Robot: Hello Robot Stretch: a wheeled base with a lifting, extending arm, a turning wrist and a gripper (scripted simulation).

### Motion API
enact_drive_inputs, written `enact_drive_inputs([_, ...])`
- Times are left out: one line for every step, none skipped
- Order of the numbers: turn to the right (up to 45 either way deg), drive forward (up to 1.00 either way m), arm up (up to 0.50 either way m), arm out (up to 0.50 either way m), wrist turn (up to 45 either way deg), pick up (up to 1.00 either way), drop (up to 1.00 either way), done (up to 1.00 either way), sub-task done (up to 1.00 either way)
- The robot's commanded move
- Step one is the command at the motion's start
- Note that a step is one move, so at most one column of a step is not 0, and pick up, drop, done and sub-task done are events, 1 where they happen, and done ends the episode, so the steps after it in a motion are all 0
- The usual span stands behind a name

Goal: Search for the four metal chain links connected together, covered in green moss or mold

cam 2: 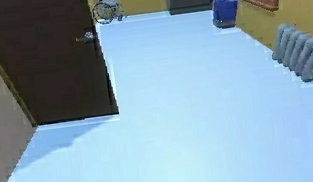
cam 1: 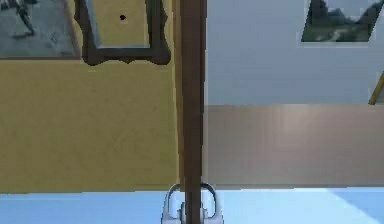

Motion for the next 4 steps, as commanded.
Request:
enact_drive_inputs([45.0,0.0,0.0,0.0,0.0,0.0,0.0,0.0,0.0])
enact_drive_inputs([45.0,0.0,0.0,0.0,0.0,0.0,0.0,0.0,0.0])
enact_drive_inputs([6.0,0.0,0.0,0.0,0.0,0.0,0.0,0.0,0.0])
enact_drive_inputs([0.0,0.3,0.0,0.0,0.0,0.0,0.0,0.0,0.0])
